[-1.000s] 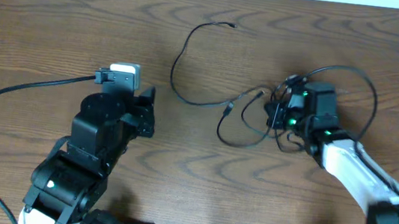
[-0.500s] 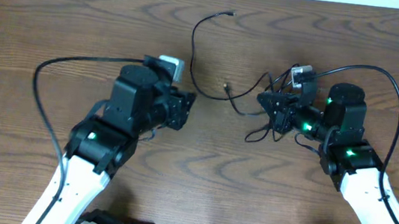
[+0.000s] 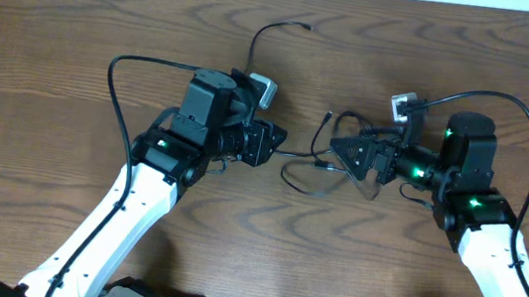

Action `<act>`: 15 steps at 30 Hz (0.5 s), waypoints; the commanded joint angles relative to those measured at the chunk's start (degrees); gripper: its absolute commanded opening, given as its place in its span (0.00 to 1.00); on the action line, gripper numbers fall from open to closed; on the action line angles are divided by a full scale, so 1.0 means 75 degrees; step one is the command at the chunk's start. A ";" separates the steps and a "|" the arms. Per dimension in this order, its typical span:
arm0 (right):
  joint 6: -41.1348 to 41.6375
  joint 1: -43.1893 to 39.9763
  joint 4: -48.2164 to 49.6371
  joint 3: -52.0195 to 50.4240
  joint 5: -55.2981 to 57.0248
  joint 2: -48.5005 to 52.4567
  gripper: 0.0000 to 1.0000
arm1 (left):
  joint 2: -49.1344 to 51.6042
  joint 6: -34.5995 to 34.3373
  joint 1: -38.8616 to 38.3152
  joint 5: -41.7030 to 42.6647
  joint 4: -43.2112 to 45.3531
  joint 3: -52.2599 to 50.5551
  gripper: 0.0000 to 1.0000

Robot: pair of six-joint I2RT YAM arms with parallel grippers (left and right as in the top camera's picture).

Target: Untangle cables

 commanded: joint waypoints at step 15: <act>0.0326 -0.0006 -0.1985 0.0111 0.4852 0.0160 0.99 | -0.0102 0.0015 0.0026 0.0181 0.0064 0.0076 0.46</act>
